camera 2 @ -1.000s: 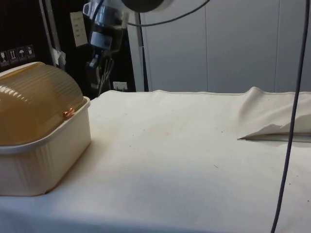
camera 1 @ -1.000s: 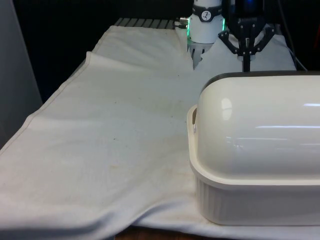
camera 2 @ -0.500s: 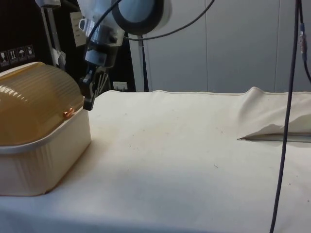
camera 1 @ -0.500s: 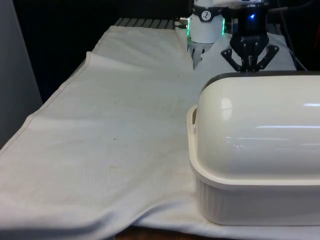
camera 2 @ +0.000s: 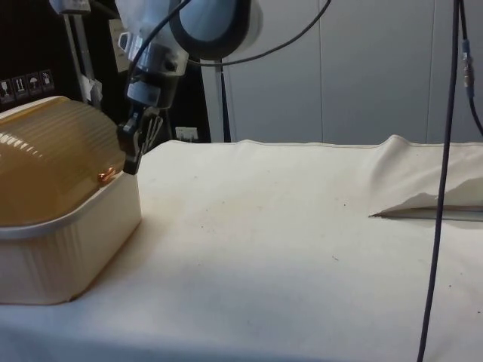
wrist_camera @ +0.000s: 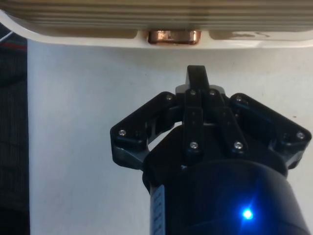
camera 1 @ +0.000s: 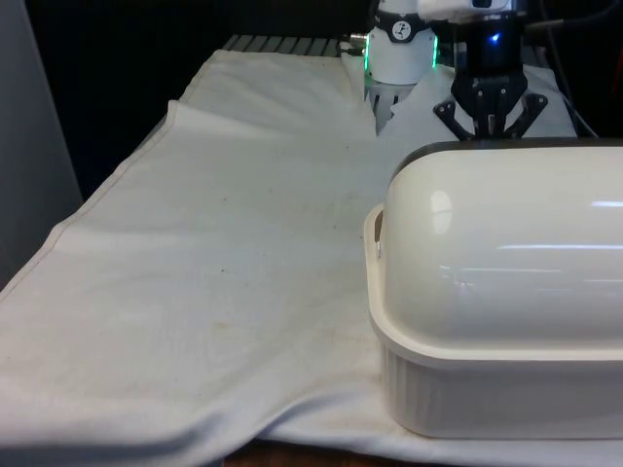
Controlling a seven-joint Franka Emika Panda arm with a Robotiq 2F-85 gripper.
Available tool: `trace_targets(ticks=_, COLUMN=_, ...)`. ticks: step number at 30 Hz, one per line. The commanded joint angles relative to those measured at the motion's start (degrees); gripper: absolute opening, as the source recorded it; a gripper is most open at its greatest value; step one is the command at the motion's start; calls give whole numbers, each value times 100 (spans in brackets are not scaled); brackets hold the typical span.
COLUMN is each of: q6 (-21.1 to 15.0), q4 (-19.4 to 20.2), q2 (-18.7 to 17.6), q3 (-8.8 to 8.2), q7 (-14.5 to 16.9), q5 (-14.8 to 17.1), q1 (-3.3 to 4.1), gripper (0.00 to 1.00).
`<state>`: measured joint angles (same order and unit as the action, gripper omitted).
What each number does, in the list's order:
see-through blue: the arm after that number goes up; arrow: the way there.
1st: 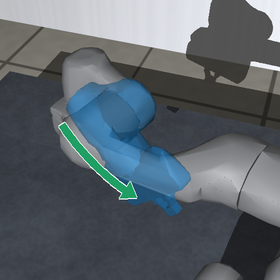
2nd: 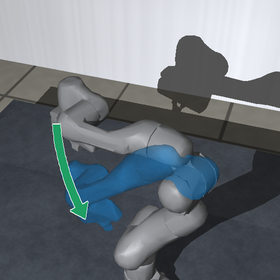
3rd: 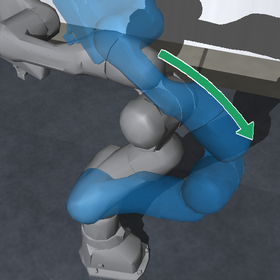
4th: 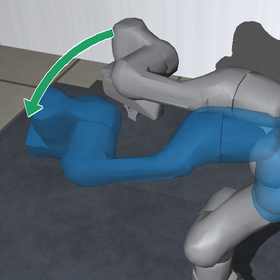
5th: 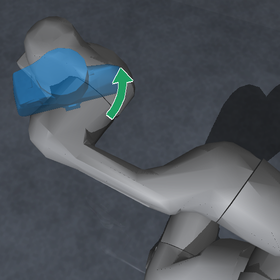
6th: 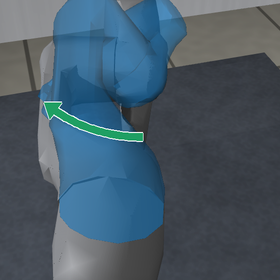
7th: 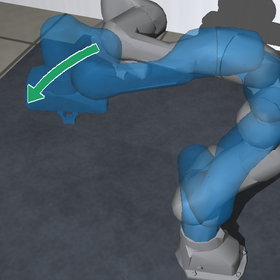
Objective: Open the lid, then close it.
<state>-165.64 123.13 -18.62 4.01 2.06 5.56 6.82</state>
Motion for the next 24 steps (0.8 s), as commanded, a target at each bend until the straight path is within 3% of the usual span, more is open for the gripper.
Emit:
trace_targets(ticks=1, q6=-80, q4=-23, q2=-52, q3=40, q7=6, q5=46, q1=-6, gripper=0)
trace_targets(ticks=7, q6=-155, q4=-92, q2=-138, q3=103, q7=6, q5=86, q1=-23, gripper=0)
trace_targets(ticks=8, q6=-86, q4=-63, q2=-92, q3=34, q7=-11, q5=0, q1=0, gripper=0)
trace_targets(ticks=9, q6=-155, q4=-103, q2=-149, q3=115, q7=0, q5=86, q1=-29, gripper=0)
trace_targets(ticks=15, q6=-189, q4=-201, q2=-241, q3=178, q7=-29, q5=103, q1=-40, gripper=0)
trace_targets(ticks=16, q6=-103, q4=-172, q2=-195, q3=80, q7=-69, q5=0, q1=0, gripper=0)
trace_targets(ticks=17, q6=-189, q4=-235, q2=-269, q3=195, q7=-40, q5=109, q1=-46, gripper=0)
trace_targets(ticks=23, q6=-183, q4=-367, q2=-384, q3=241, q7=-69, q5=120, q1=-57, gripper=0)
trace_targets(ticks=24, q6=-115, q4=-321, q2=-327, q3=126, q7=-115, q5=6, q1=0, gripper=0)
